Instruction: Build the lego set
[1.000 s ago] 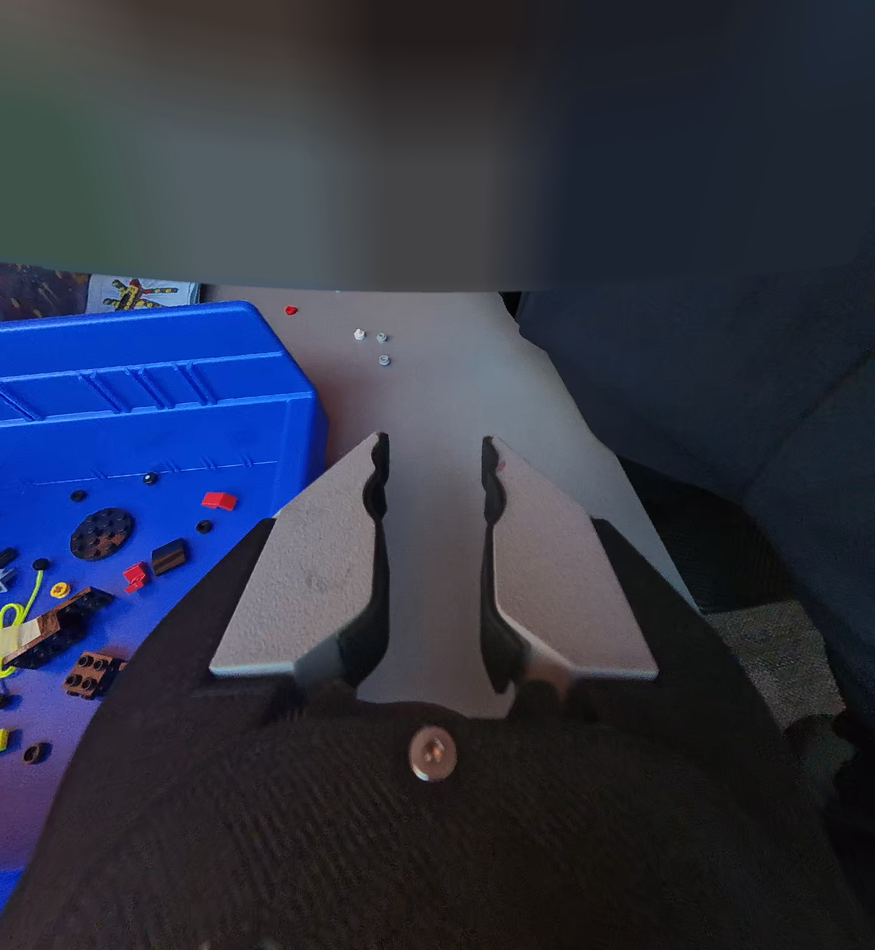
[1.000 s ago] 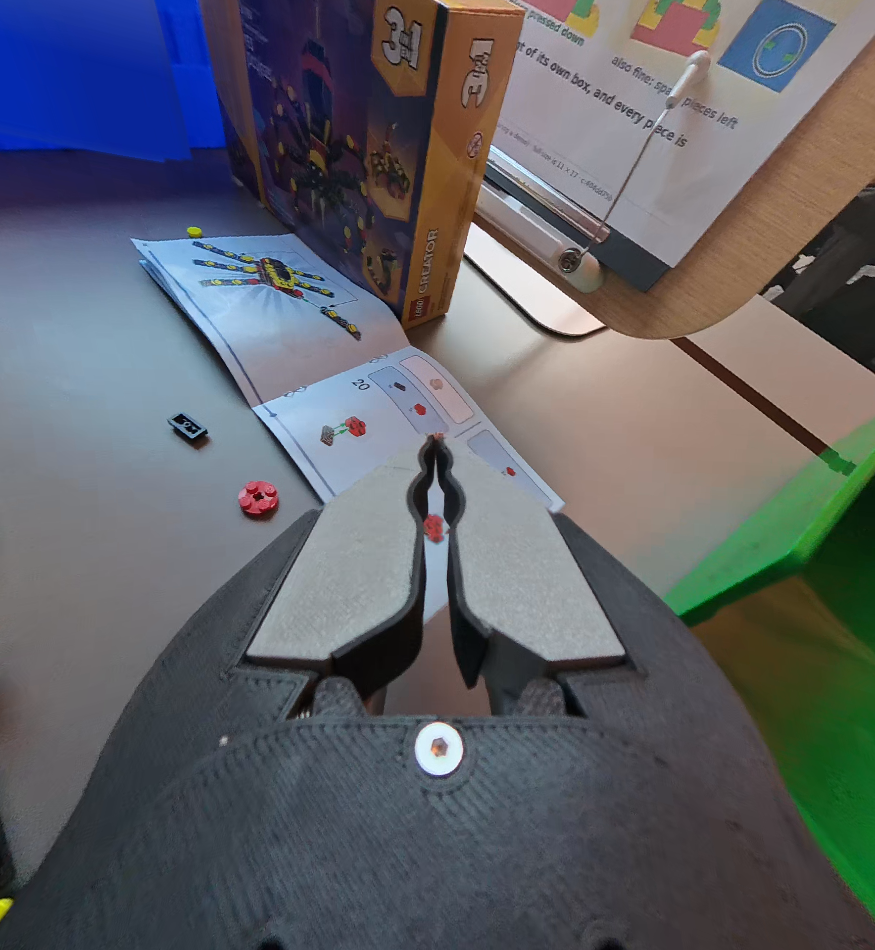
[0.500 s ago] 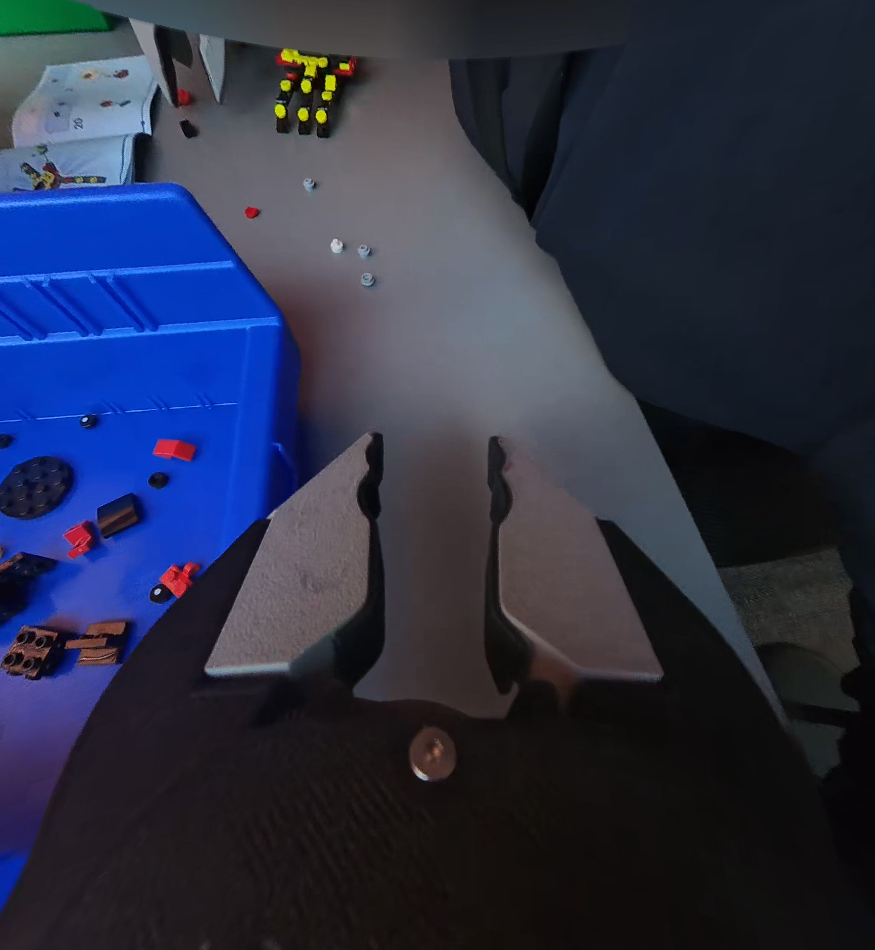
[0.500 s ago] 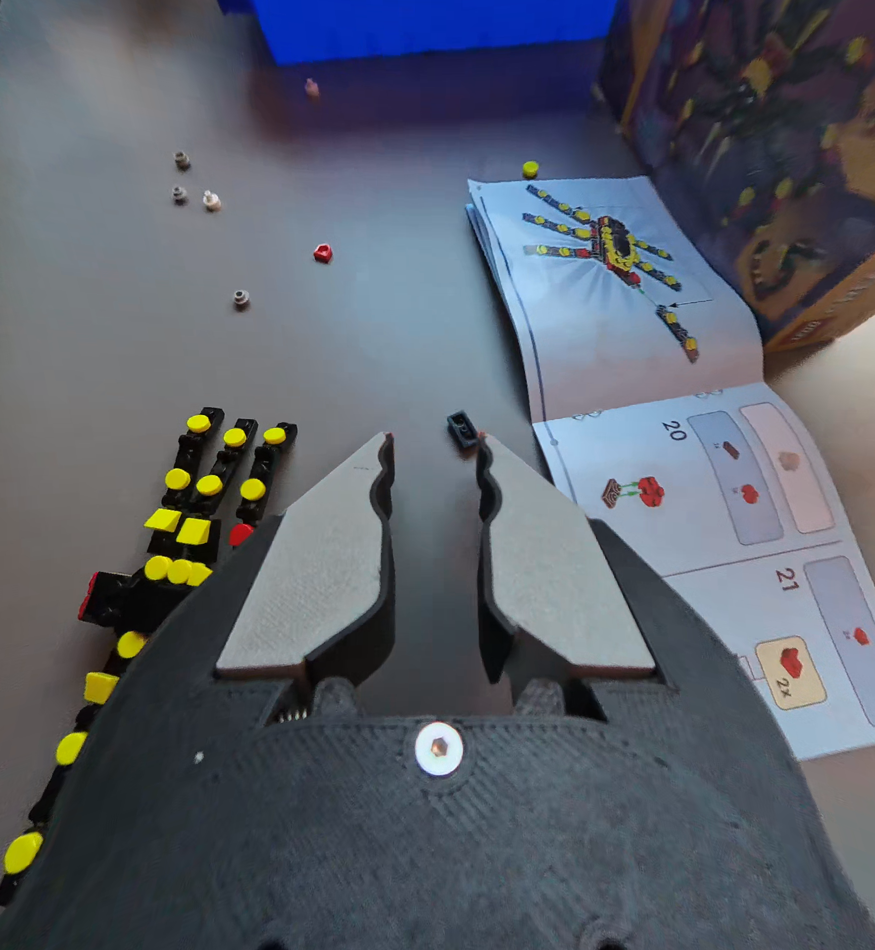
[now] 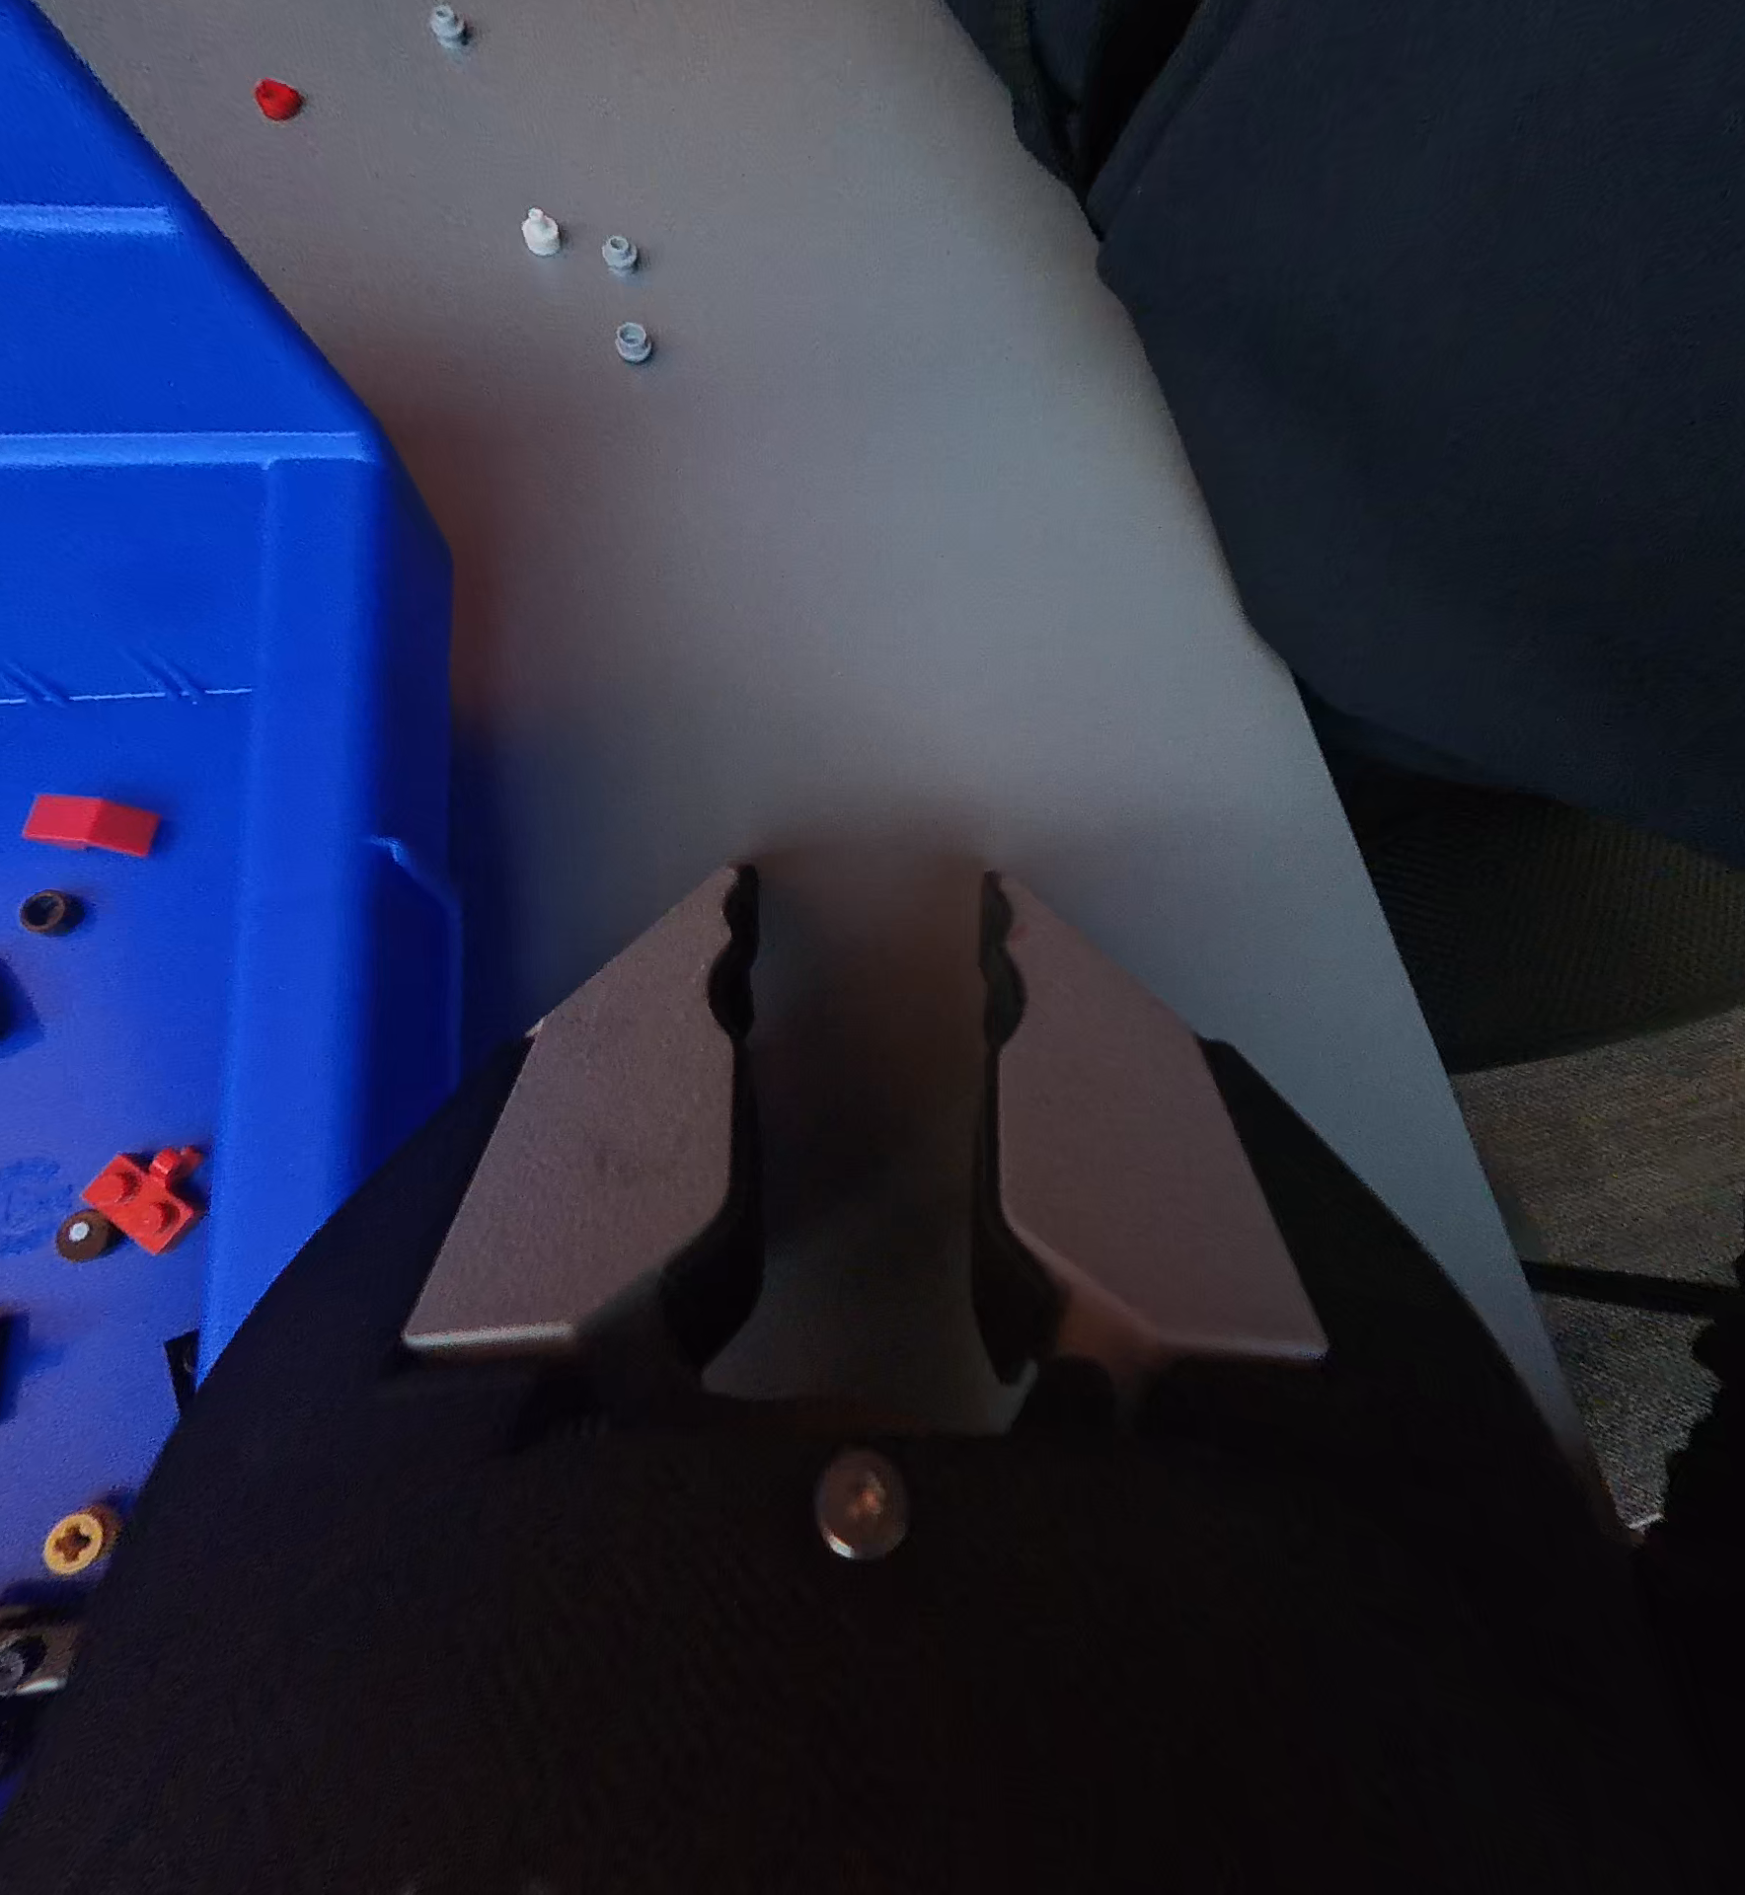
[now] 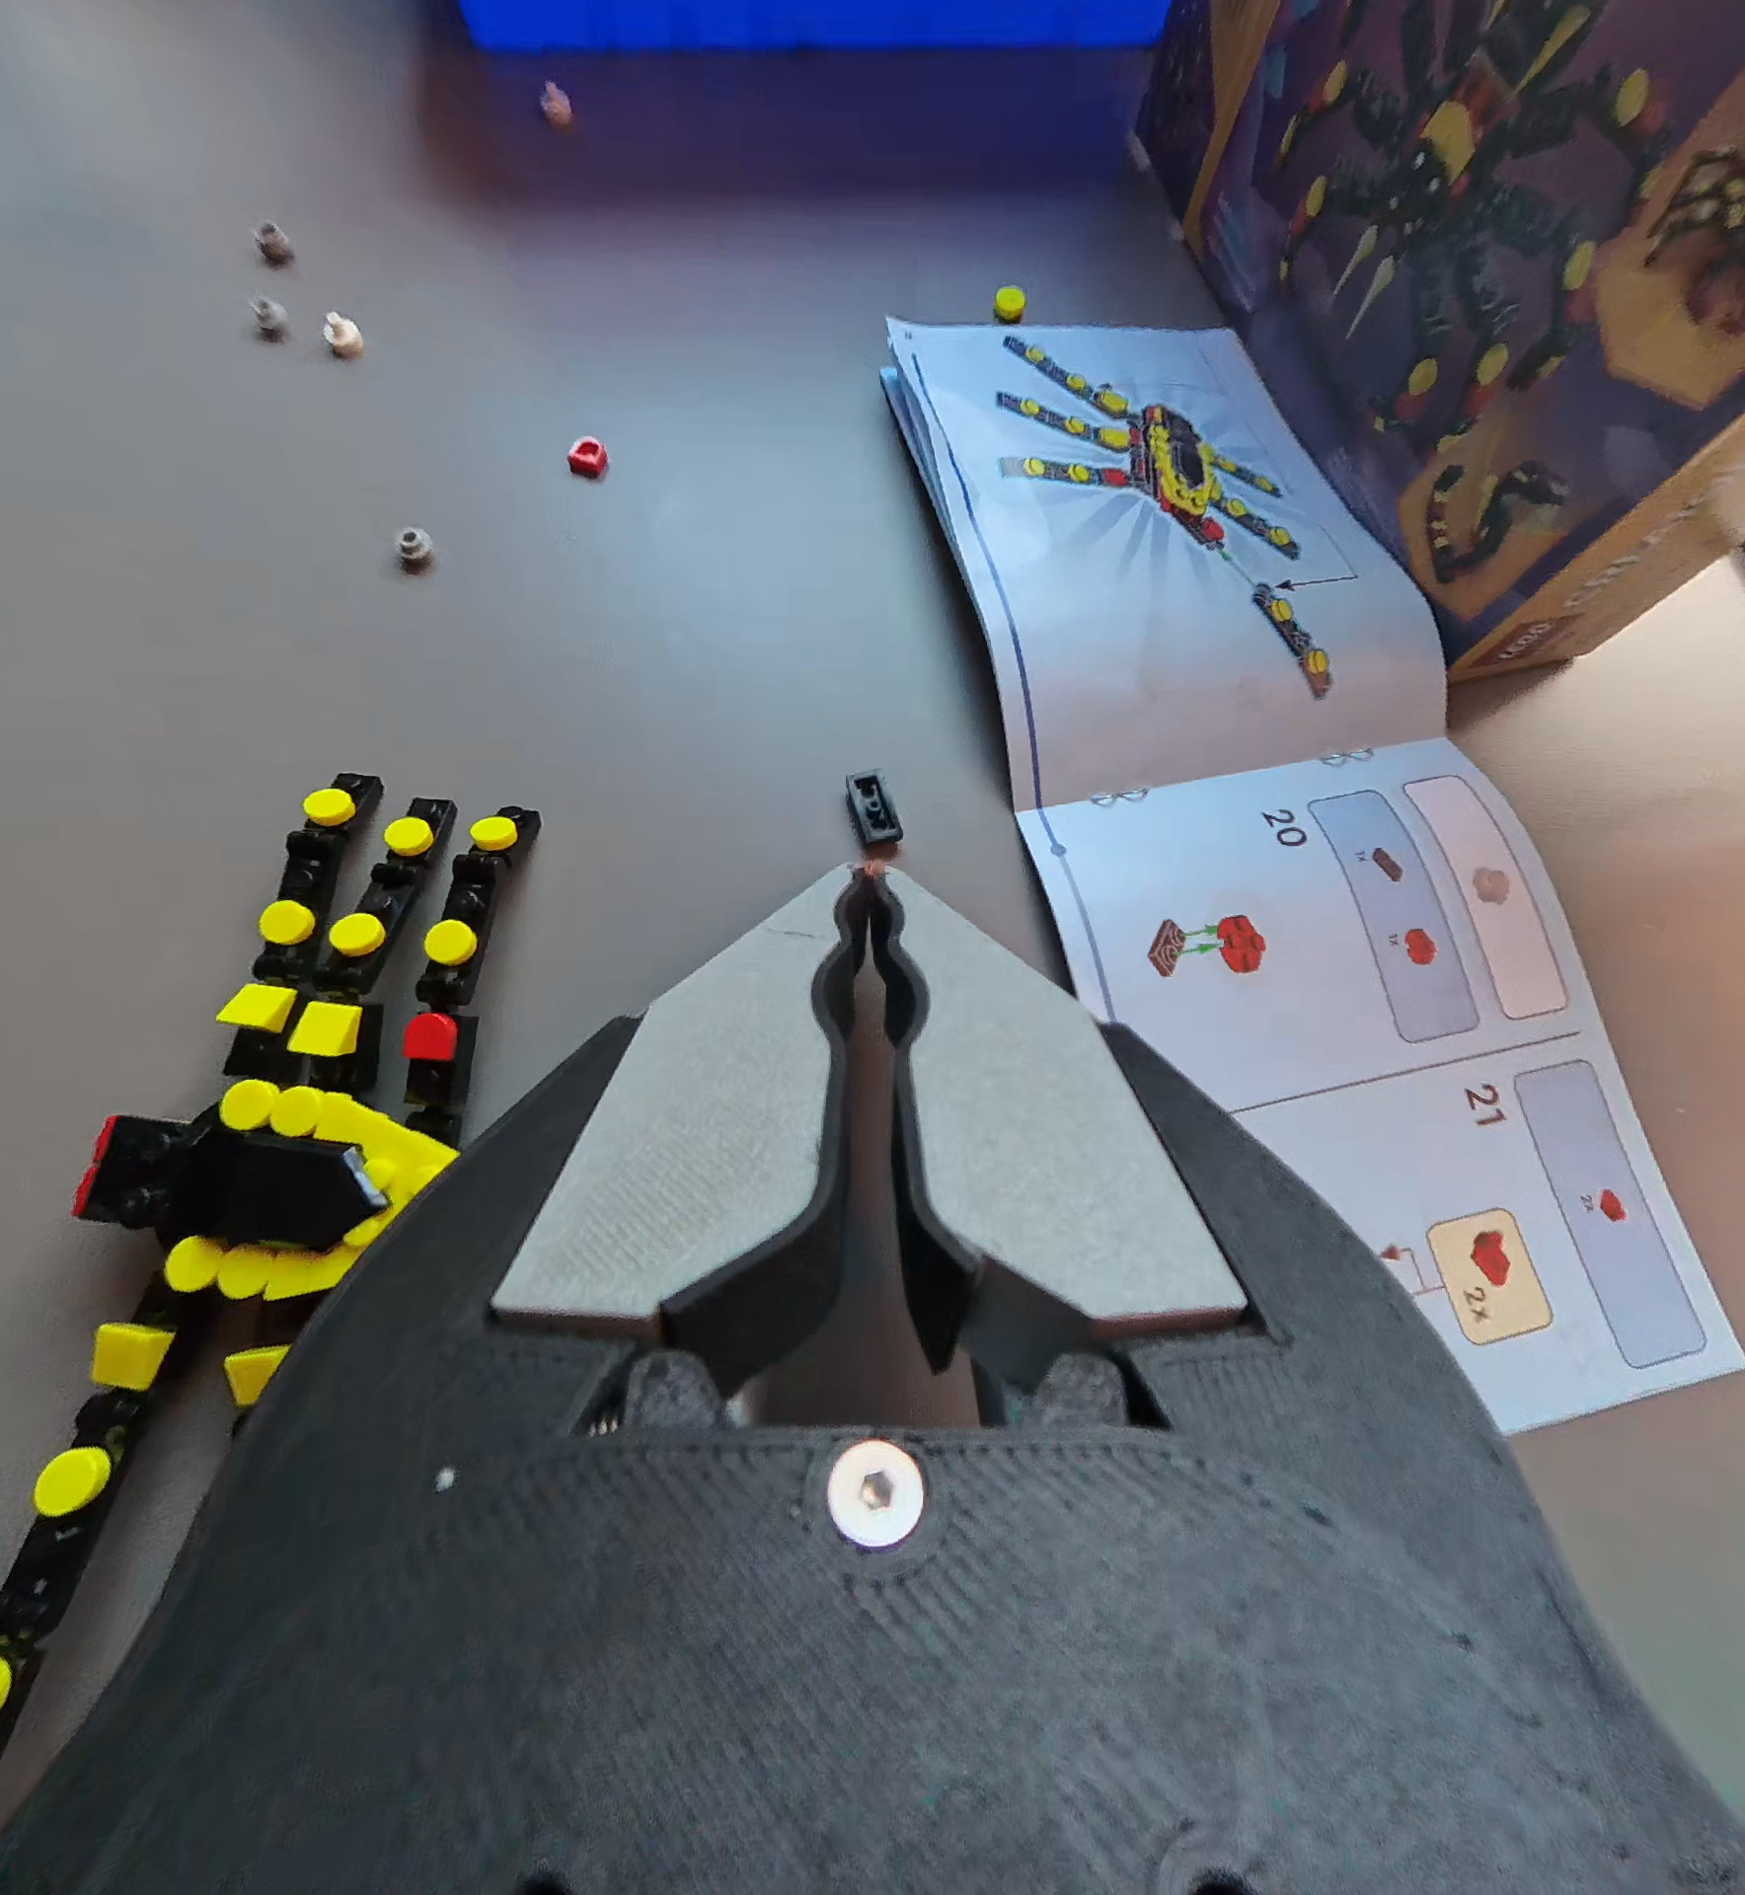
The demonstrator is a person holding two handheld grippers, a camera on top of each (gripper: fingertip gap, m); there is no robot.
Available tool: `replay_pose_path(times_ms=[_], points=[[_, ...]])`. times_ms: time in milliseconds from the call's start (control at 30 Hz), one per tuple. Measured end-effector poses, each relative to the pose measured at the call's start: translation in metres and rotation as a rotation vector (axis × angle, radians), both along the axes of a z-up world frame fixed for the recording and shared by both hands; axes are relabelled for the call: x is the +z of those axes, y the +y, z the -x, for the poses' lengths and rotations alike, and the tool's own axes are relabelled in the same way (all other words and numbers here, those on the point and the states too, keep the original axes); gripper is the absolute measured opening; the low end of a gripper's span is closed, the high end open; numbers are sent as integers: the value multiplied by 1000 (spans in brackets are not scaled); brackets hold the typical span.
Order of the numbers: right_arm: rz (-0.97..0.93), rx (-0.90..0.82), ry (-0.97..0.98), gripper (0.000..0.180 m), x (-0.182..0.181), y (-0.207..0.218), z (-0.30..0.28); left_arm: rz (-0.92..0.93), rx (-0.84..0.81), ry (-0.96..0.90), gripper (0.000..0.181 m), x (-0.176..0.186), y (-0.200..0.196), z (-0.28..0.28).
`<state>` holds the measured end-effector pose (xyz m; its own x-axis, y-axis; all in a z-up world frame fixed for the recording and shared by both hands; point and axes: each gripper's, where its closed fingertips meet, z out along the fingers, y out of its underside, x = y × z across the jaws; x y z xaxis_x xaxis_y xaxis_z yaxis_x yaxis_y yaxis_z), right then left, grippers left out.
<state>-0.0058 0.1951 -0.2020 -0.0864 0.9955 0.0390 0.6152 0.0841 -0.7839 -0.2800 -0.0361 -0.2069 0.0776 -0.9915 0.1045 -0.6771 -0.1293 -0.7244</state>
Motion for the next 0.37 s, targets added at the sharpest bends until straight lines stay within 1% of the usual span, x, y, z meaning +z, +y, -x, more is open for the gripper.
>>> replay_pose_path(times_ms=[33, 133, 200, 233, 300, 367], points=[[3, -6, 14, 0, 3, 2, -2, 8, -7, 7, 41, -1, -1, 0], [34, -21, 32, 20, 6, 4, -5, 6, -12, 0, 40, -1, -2, -1], [36, -28, -6, 23, -2, 4, -5, 4, -14, 0, 40, -1, -2, -2], [21, -27, -38, 21, -7, 4, -5, 4, -14, 0, 40, -1, -2, -2], [-37, -21, -77, 0, -13, 5, -4, 3, -15, 0, 39, -1, -2, -2], [-72, -10, -76, 0, -12, 3, -2, 2, -12, 0, 39, -1, -2, -2]])
